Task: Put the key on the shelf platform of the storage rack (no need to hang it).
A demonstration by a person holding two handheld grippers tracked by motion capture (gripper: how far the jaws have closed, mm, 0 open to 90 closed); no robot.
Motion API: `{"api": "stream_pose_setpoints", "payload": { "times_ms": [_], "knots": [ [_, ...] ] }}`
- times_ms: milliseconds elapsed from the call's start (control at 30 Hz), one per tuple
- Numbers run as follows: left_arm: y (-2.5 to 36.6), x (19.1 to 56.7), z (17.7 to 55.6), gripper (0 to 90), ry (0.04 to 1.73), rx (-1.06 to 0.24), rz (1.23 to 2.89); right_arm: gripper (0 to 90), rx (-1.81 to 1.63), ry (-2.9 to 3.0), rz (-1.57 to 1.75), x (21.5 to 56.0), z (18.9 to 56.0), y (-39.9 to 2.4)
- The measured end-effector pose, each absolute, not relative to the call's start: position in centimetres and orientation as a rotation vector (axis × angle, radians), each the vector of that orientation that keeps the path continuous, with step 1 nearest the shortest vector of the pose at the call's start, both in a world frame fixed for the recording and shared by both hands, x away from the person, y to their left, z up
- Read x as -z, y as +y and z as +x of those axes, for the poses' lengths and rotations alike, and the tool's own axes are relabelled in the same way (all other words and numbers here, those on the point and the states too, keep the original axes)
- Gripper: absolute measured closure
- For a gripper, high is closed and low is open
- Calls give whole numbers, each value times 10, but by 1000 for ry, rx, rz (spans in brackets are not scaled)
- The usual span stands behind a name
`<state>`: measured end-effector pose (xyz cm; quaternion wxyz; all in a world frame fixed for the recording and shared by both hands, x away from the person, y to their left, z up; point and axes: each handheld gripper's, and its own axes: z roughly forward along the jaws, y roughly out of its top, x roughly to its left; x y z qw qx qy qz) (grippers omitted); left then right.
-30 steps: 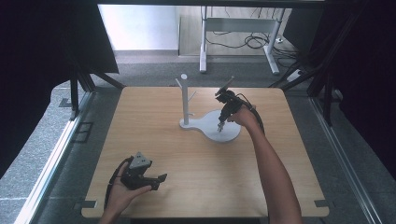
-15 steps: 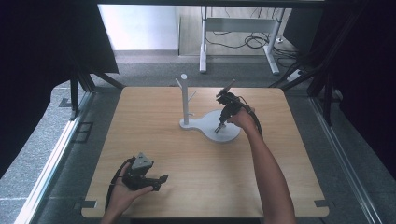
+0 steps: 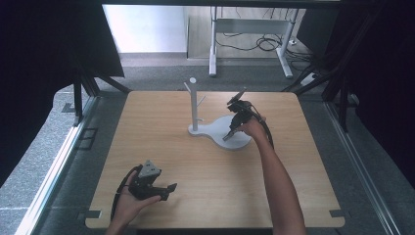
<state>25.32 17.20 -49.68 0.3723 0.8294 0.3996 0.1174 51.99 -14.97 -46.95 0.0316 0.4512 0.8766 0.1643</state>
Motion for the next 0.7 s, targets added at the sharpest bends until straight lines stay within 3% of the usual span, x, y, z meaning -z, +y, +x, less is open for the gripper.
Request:
{"api": "stream_pose_setpoints", "payload": {
  "times_ms": [500,700],
  "knots": [
    [171,497,253,215,1022,-302,2129,817,-520,2652,1383,471,517,-154],
    [171,498,253,215,1020,-300,2131,614,-592,2600,1366,461,511,-158]
  ]
}}
